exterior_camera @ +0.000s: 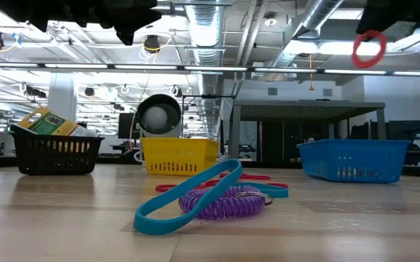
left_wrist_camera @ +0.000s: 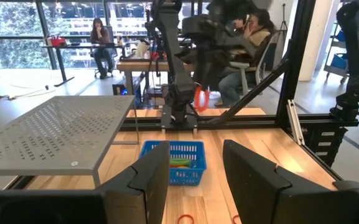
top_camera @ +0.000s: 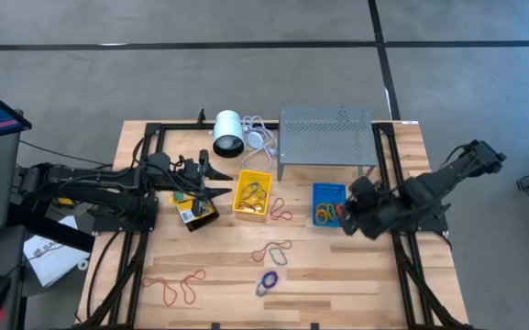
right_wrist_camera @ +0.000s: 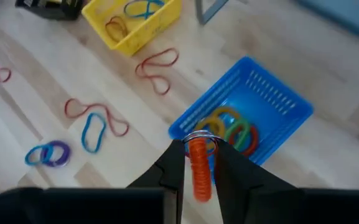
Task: Pick & Place Office Desk Supplies
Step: Put the orange elastic key ring into the blue basket
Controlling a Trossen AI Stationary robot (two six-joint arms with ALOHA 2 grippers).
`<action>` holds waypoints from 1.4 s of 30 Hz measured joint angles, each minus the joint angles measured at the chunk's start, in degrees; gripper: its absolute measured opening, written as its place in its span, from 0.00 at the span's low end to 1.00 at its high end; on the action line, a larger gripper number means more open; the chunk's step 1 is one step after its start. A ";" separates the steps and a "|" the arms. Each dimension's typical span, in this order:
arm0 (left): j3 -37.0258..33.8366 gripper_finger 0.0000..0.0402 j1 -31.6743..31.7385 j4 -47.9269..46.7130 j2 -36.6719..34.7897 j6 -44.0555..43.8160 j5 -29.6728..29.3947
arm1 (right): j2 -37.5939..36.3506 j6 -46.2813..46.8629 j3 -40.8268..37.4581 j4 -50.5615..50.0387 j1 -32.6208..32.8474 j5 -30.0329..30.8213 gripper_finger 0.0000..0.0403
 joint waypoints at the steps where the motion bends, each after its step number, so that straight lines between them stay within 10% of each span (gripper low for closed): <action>1: 0.00 0.36 0.00 0.05 0.00 0.00 0.01 | -0.83 -1.26 0.00 -0.13 -1.32 -0.37 0.13; 18: 0.00 0.36 0.00 0.30 0.00 -0.11 -0.01 | -1.30 -18.24 -11.37 13.90 -18.97 -16.55 0.13; 42: 0.02 0.36 1.05 0.62 1.99 -0.02 -0.01 | -0.31 -25.43 -18.62 21.10 -25.96 -21.38 0.13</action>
